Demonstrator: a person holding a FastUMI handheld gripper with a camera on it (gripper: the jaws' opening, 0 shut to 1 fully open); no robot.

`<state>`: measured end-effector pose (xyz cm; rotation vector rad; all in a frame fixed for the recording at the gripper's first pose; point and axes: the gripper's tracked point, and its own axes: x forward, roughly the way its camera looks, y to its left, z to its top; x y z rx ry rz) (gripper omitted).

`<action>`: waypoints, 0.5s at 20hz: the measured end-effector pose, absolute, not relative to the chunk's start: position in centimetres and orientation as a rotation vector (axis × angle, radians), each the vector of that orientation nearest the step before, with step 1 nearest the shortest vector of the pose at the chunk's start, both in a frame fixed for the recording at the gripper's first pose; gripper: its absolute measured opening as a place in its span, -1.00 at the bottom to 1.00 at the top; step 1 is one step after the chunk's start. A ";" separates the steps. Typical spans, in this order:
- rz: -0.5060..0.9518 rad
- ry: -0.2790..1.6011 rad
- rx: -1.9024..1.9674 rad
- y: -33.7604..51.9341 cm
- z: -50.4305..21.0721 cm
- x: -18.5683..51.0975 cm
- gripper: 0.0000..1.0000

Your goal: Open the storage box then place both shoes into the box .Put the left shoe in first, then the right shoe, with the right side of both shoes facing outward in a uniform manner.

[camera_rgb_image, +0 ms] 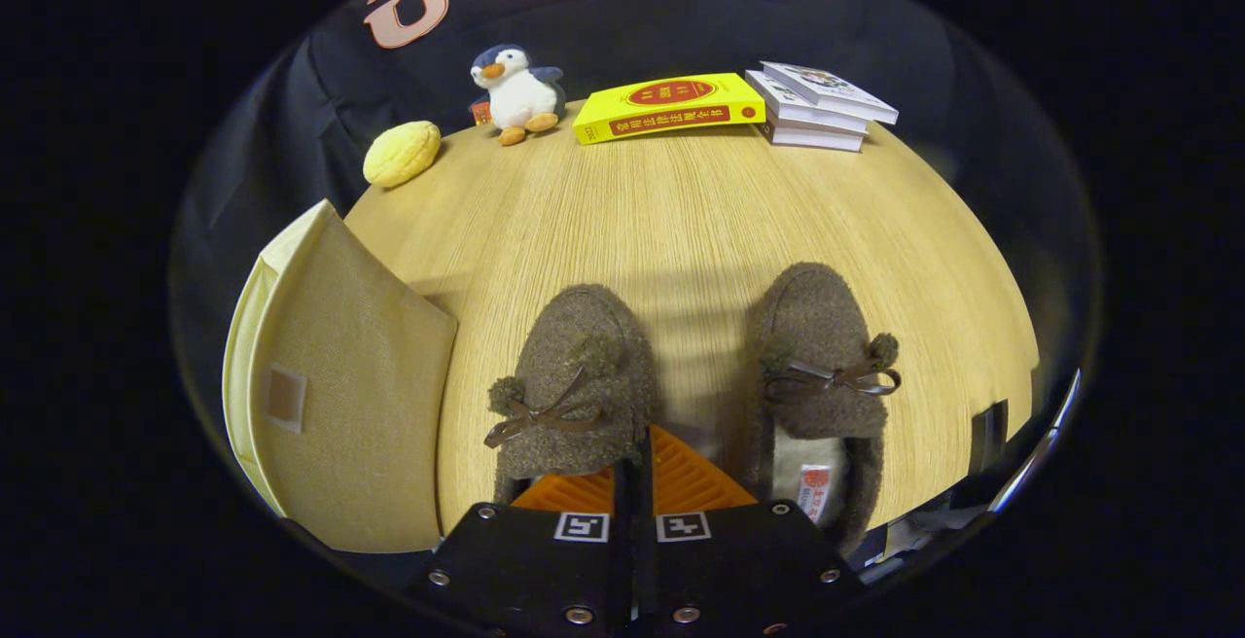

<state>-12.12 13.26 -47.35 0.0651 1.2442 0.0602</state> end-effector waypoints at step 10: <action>0.163 1.134 0.152 19.0 -34.5 -8.6 -0.93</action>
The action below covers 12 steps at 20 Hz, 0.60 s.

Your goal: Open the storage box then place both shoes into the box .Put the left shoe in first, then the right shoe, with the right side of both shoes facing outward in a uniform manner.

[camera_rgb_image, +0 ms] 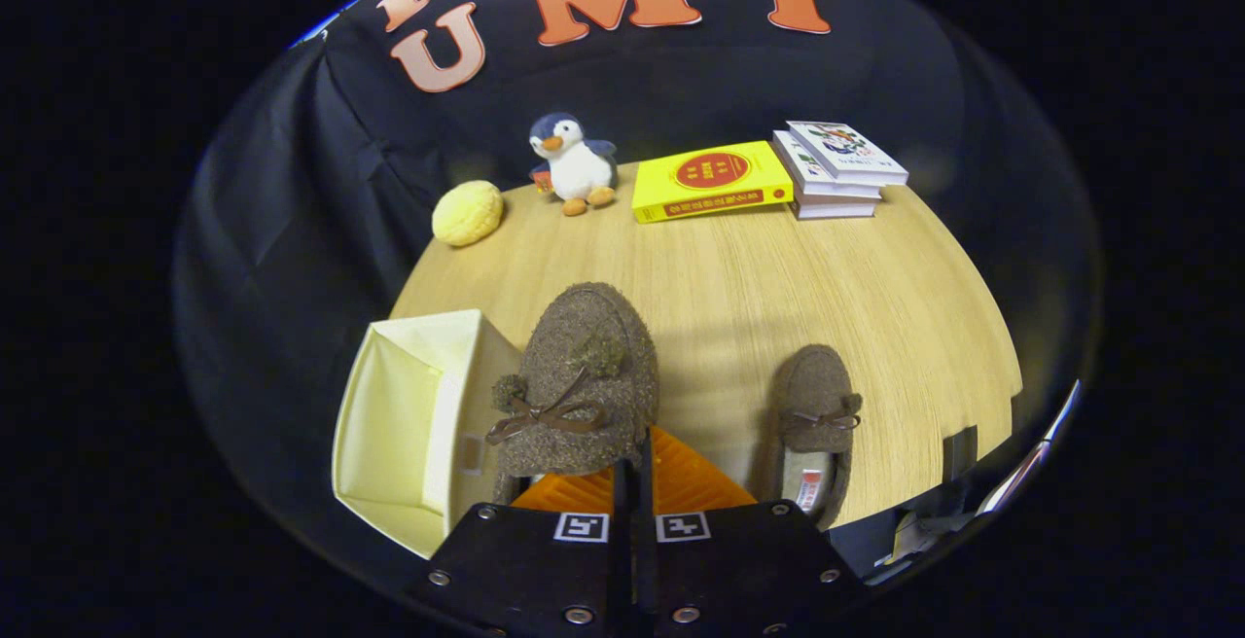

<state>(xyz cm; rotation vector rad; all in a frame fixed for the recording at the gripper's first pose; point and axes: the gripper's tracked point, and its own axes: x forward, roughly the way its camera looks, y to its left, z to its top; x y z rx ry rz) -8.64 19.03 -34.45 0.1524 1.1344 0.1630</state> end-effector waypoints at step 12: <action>0.315 1.167 0.167 33.4 -31.9 -9.6 -0.93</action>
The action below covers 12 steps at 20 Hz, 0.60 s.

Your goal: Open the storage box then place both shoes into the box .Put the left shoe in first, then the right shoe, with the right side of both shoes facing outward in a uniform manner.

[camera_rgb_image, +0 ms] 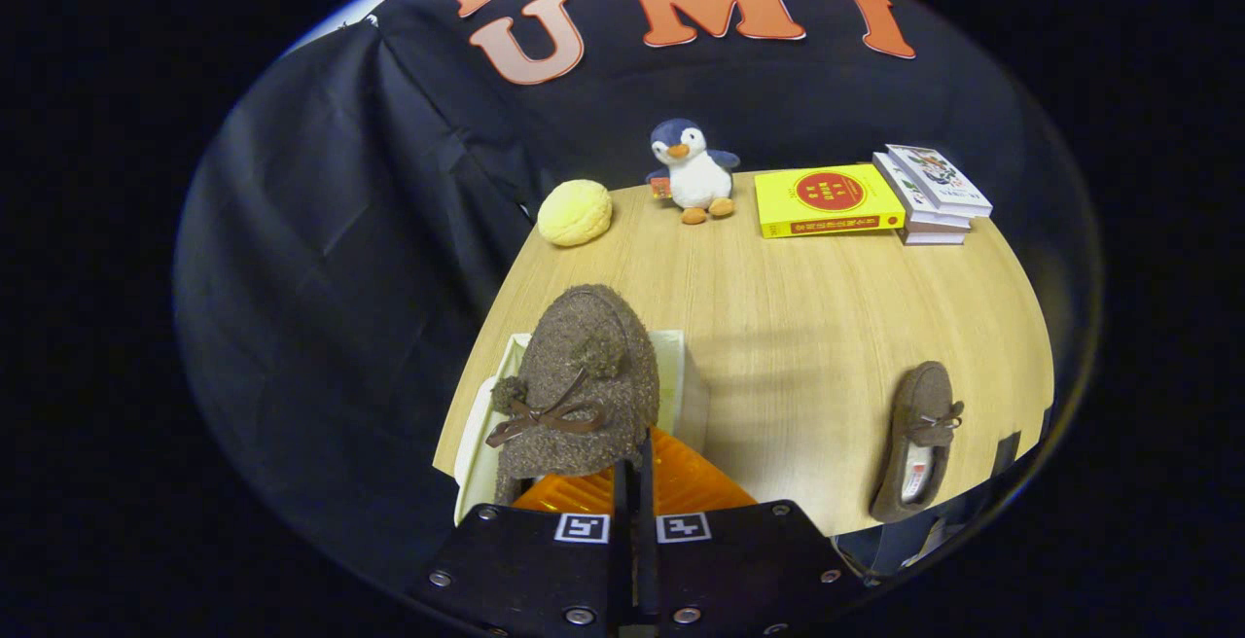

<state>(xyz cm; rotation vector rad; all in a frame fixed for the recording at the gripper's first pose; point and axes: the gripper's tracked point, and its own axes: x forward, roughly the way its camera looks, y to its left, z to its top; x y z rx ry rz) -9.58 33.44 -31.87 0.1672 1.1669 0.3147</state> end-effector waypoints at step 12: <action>0.268 1.380 0.056 41.2 -40.9 -13.0 -0.94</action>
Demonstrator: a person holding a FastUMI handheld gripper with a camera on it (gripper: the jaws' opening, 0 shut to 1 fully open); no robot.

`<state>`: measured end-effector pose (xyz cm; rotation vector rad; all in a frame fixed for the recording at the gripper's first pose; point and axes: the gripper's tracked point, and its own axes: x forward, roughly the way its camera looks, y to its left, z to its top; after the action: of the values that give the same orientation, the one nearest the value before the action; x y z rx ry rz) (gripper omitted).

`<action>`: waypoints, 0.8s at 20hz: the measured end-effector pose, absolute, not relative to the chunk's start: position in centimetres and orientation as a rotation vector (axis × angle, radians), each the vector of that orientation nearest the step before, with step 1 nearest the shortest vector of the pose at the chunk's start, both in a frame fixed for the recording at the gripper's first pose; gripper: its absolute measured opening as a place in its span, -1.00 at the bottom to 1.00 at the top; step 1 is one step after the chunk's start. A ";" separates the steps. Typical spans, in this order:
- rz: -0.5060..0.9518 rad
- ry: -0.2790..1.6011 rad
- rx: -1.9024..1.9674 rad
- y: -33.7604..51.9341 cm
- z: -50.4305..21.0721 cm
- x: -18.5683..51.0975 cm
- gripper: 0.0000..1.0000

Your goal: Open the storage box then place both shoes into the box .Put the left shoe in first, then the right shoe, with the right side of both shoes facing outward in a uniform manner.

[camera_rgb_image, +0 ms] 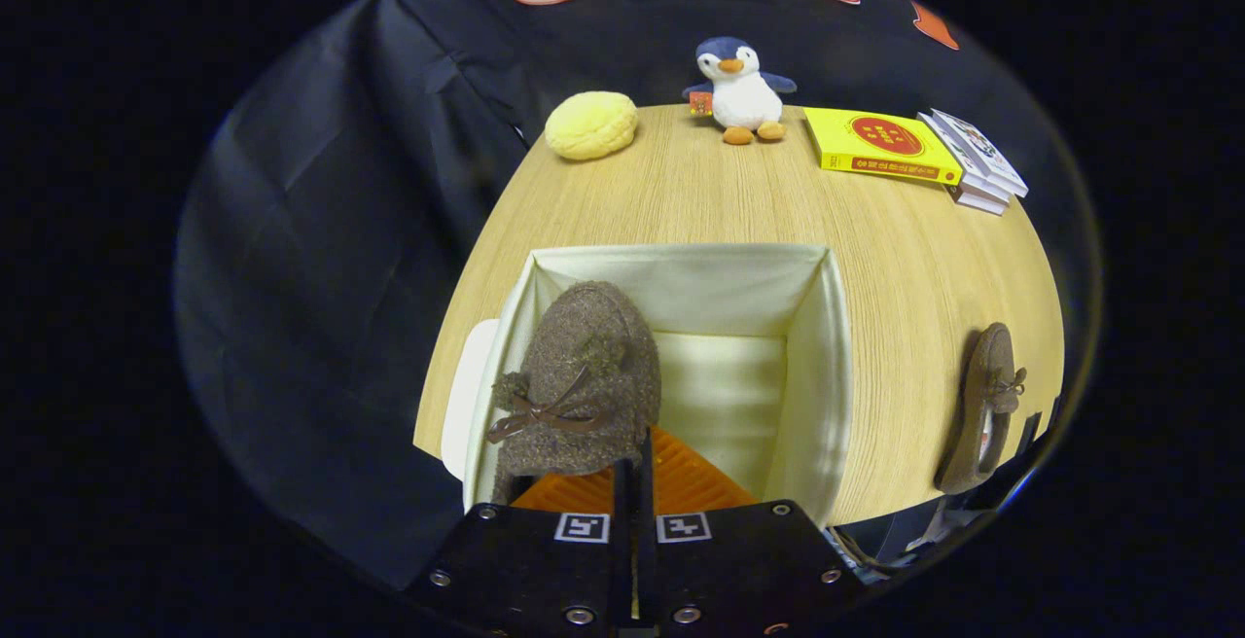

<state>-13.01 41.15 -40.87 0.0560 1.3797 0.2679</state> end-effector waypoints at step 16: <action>0.387 1.458 0.152 42.5 -40.2 -15.1 -0.11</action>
<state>-15.07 42.50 -40.18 0.1525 1.4576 0.3873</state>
